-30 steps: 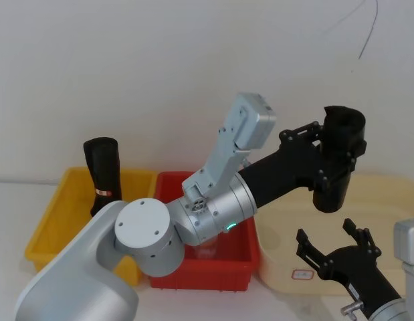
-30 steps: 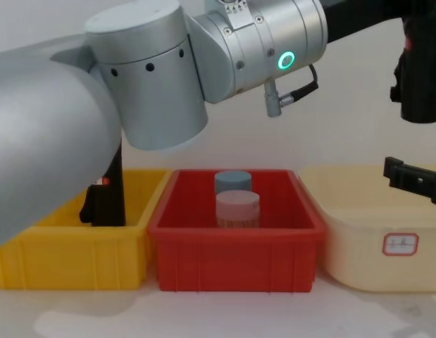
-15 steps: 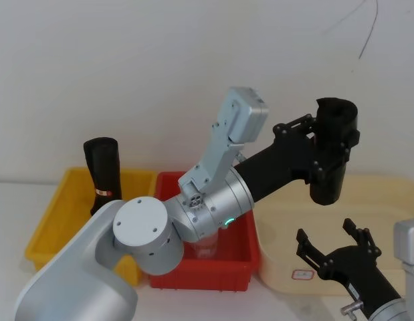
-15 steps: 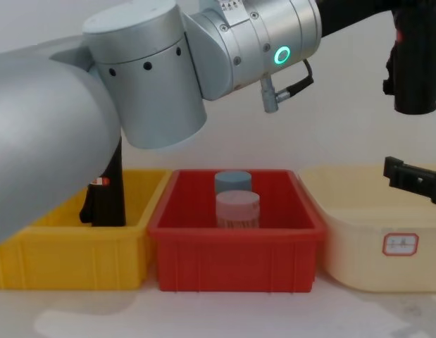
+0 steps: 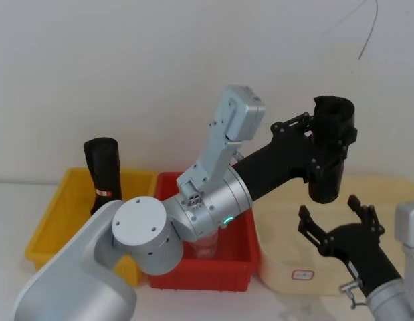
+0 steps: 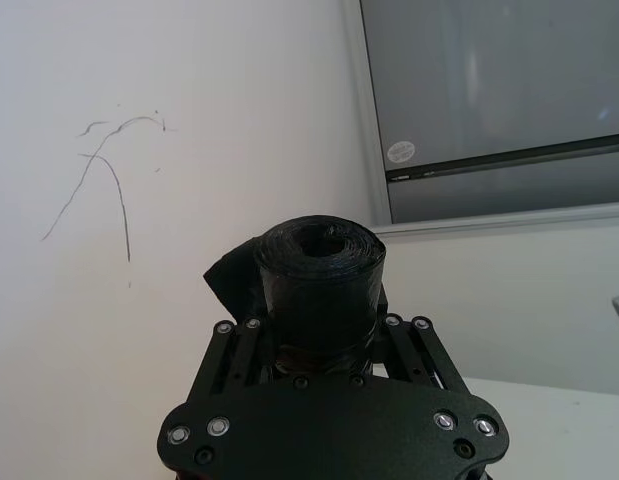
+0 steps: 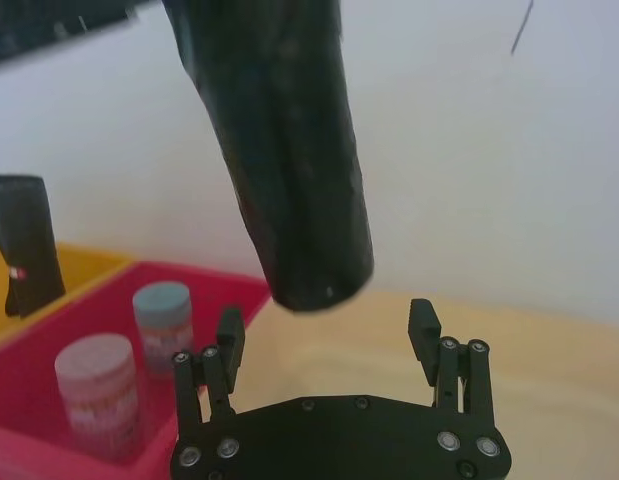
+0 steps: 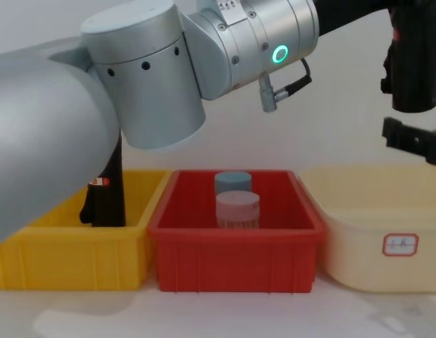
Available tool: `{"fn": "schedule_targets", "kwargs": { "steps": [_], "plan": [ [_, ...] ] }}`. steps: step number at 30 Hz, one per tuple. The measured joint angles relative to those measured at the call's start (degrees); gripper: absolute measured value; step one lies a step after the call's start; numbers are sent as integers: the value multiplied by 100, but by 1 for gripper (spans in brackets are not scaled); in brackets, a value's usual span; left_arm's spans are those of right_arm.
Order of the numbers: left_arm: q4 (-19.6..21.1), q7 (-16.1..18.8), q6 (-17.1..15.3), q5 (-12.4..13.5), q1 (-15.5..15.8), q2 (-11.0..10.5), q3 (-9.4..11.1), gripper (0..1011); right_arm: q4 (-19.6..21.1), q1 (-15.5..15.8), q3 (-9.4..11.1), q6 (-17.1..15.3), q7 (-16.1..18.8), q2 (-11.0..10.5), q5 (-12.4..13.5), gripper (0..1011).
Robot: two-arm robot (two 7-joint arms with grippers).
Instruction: Pick up the garbage bag with the one hand and transfer it to the other hand.
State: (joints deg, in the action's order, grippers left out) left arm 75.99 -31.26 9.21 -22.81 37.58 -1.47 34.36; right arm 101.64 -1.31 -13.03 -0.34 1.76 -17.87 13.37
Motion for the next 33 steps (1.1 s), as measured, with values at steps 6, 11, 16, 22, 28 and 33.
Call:
{"fn": "schedule_targets", "kwargs": {
  "steps": [6, 11, 16, 22, 28, 33],
  "plan": [
    [0, 7, 0, -12, 0, -3, -2, 475, 9, -189, -103, 24, -115, 157, -186, 1002],
    [0, 11, 0, -17, 0, -4, -3, 475, 8, -313, -220, 21, -192, 306, -325, 1001],
    [0, 15, -1, -20, 0, -4, -4, 475, 55, -327, -303, 0, -260, 408, -419, 1001],
    [0, 16, -3, -24, -1, -4, -3, 475, 187, -238, -341, -68, -388, 517, -521, 1002],
    [0, 16, -3, -27, 0, -4, -2, 475, 280, -145, -294, -96, -485, 579, -565, 886],
    [0, 17, -3, -27, 0, -4, -2, 475, 326, -71, -218, -92, -555, 614, -581, 765]
  ]
}}
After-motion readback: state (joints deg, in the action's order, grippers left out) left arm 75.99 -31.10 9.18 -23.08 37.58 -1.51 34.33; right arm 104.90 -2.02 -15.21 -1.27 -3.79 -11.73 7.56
